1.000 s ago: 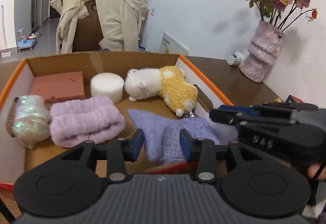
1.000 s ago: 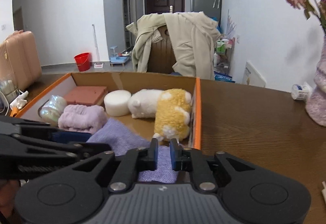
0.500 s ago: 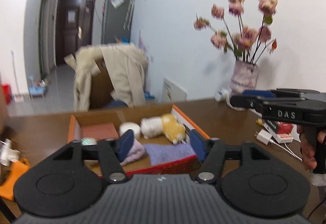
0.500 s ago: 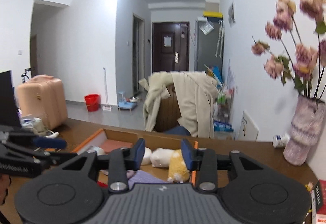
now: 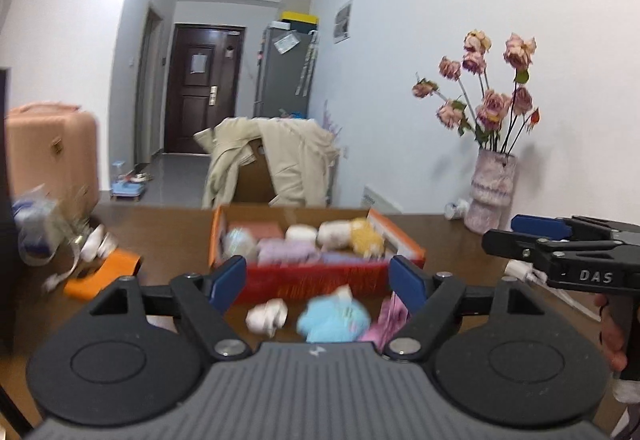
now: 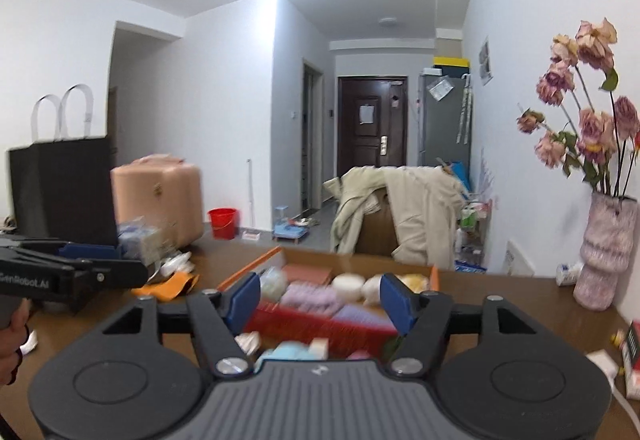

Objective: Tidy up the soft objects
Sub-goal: 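Move both tools back to the pile near the white cloth, then close both tools together on the white crumpled cloth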

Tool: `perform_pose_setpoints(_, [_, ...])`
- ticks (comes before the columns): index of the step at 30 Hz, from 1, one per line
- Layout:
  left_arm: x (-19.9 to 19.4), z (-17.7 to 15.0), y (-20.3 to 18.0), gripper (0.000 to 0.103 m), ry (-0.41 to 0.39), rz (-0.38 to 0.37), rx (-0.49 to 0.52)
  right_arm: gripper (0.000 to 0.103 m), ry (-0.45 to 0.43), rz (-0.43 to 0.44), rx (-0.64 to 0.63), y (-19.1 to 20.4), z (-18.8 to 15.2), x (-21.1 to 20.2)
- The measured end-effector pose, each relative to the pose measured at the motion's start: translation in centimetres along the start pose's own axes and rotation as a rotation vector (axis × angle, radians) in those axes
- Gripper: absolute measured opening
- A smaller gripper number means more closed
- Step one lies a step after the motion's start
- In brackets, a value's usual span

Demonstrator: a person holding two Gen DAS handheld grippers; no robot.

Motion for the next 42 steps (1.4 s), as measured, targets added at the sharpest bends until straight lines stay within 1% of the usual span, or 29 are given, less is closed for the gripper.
perform_pose_setpoints(2, [-1.8,-2.2,-0.1,0.083,0.006,0.017,-0.023,0.071,0.011,0.012,-0.005,1.0,-2.0,-1.7])
perform_pose_setpoints(4, [-3.6,-4.0,0.2,0.084,0.015,0.015,-0.057,0.075,0.017,0.022,-0.011,2.0,-3.7,-3.4])
perform_pose_setpoints(6, [-5.2,-6.0,0.2,0.09,0.016,0.018,-0.078,0.081,0.013,0.037,-0.016,2.9,-5.2,-4.7])
perform_pose_setpoints(8, [-6.2,-8.2,0.1,0.091,0.031,0.043,-0.074,0.082,0.018,0.038,-0.008,3.8,-7.1,-5.9])
perform_pose_setpoints(9, [-6.4,-9.3,0.1,0.091,0.051,0.053,-0.071,0.082,0.029,0.033,0.006,4.2,-8.1,-6.4])
perform_pose_setpoints(11, [-6.3,-11.0,0.1,0.091,0.086,0.047,-0.061,0.082,0.061,0.05,0.048,4.8,-10.1,-7.0])
perform_pose_setpoints(12, [-6.1,-11.5,0.1,0.091,0.098,0.04,-0.059,0.082,0.084,0.065,0.069,5.0,-11.0,-7.0])
perform_pose_setpoints(14, [-5.5,-12.1,0.5,0.091,0.116,0.033,-0.081,0.082,0.12,0.084,0.072,5.2,-12.5,-6.8])
perform_pose_setpoints(15, [-5.1,-12.3,0.7,0.091,0.126,0.027,-0.1,0.082,0.132,0.081,0.062,5.3,-13.0,-6.5])
perform_pose_setpoints(17, [-4.5,-12.6,1.0,0.091,0.141,0.028,-0.126,0.082,0.151,0.042,0.071,5.1,-13.5,-5.8])
perform_pose_setpoints(20, [-4.2,-13.1,1.1,0.091,0.139,0.018,-0.133,0.081,0.164,0.049,0.117,4.3,-13.8,-4.9])
perform_pose_setpoints(23, [-3.2,-13.6,1.3,0.091,0.165,0.019,-0.154,0.079,0.176,0.045,0.136,3.9,-13.9,-3.7])
perform_pose_setpoints(28, [-1.2,-12.8,2.4,0.09,0.177,0.03,-0.183,0.068,0.178,0.035,0.177,2.7,-13.0,-1.3])
perform_pose_setpoints(32, [1.4,-11.1,3.0,0.089,0.182,0.04,-0.141,0.058,0.192,-0.017,0.153,1.7,-11.7,1.5])
perform_pose_setpoints(35, [4.6,-8.9,3.8,0.088,0.181,0.041,-0.078,0.055,0.189,-0.023,0.117,1.2,-9.7,3.9])
perform_pose_setpoints(37, [7.2,-7.6,4.4,0.088,0.191,0.017,-0.034,0.055,0.18,-0.011,0.095,1.1,-7.9,6.2])
perform_pose_setpoints(38, [9.1,-7.0,4.8,0.088,0.211,-0.008,-0.009,0.055,0.179,-0.012,0.084,0.9,-7.1,7.4])
perform_pose_setpoints(39, [10.7,-6.5,5.1,0.088,0.229,-0.031,0.002,0.055,0.186,-0.016,0.075,0.7,-6.4,8.7])
perform_pose_setpoints(41, [14.1,-5.8,6.0,0.088,0.269,-0.034,-0.009,0.053,0.213,-0.036,0.069,0.2,-5.2,12.0])
perform_pose_setpoints(42, [15.8,-5.4,6.2,0.088,0.288,-0.054,-0.02,0.053,0.227,-0.045,0.066,0.0,-4.8,13.6])
Point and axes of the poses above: each gripper's, at about its wrist camera, not at the fingertips, and x roughly the way its jaws point, y to its left, z to its top, the point moved 6 cm from there along x, roughly the way its jaws point, and after that the axes turned 4 degrees about x, right-handed, at the moved point
